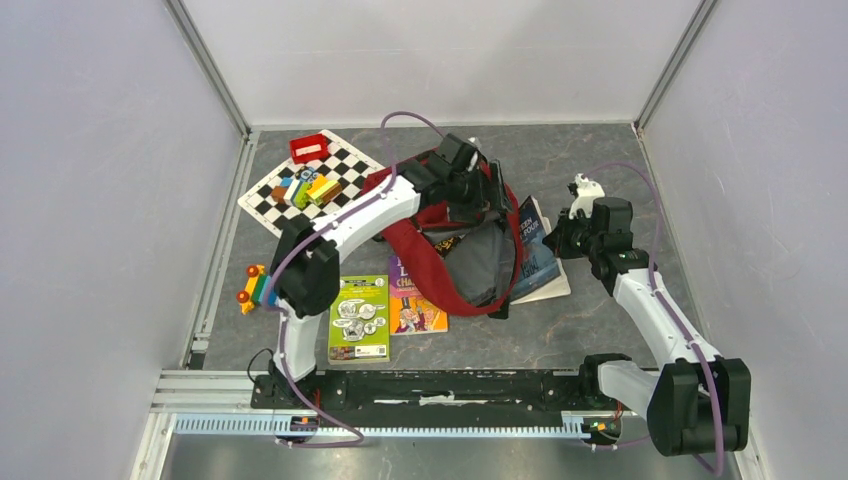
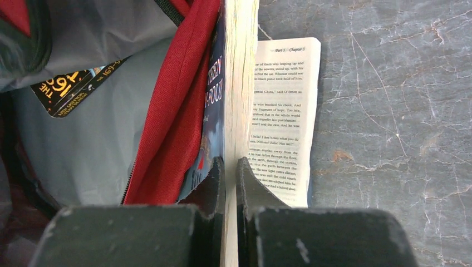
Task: Pack the student bag
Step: Pick up the book from the center of the board.
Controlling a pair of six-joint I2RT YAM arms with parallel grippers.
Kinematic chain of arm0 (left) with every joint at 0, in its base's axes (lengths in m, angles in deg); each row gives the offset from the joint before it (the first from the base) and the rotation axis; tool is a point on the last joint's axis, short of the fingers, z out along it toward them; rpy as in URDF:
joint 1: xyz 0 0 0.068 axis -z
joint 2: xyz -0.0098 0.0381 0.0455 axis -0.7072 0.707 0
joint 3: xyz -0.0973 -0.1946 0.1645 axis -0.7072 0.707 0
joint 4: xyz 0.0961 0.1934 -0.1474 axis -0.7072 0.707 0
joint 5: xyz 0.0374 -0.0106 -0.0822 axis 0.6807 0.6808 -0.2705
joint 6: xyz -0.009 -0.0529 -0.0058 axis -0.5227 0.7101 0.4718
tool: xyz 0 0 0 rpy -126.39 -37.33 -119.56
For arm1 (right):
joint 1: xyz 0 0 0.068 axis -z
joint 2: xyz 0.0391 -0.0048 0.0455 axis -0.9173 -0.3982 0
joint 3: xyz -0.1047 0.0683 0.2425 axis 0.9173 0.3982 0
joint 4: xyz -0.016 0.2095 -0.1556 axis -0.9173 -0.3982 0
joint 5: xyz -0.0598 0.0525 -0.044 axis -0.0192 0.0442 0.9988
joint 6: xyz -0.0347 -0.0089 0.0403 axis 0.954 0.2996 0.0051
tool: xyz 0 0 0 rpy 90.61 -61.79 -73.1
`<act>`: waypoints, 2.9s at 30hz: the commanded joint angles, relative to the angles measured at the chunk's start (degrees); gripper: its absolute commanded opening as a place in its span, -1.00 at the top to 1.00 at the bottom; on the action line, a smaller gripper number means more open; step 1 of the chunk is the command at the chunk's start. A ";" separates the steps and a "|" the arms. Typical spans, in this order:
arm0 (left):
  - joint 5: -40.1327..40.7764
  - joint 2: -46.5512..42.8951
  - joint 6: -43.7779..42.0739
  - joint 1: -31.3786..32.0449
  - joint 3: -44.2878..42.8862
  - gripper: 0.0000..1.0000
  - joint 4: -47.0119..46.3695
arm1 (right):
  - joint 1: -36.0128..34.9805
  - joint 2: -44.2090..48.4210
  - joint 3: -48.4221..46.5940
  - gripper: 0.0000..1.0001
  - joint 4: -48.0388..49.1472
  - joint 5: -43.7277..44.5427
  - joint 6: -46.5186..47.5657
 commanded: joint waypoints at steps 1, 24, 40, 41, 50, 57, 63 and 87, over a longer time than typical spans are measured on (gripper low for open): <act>9.66 -3.96 -1.19 3.84 -5.41 -0.99 6.14 | -1.44 0.65 -1.24 1.00 6.73 -2.14 0.21; 19.97 -8.99 -3.40 6.65 -5.59 -0.99 8.58 | -5.29 2.18 -0.20 1.00 6.96 -0.69 1.64; 9.98 12.52 1.18 6.67 -19.64 -0.99 8.40 | -8.21 2.76 1.57 1.00 8.57 0.31 2.30; 10.31 12.48 1.18 6.72 -19.89 -0.99 8.38 | -8.29 2.69 1.65 1.00 8.64 0.40 2.26; 15.89 9.97 -1.61 7.94 -19.93 -0.64 7.56 | -9.21 2.17 1.13 1.00 8.75 0.80 2.65; 10.25 14.40 0.47 8.05 -22.88 -0.60 6.06 | -10.00 2.29 1.33 1.00 9.19 0.80 2.84; 10.30 16.72 -0.30 8.05 -25.53 -0.61 4.83 | -10.70 2.22 1.48 1.00 9.35 0.72 3.16; 5.13 14.18 1.15 5.82 -19.96 0.96 5.17 | -10.16 4.39 -2.27 0.18 1.79 7.13 1.31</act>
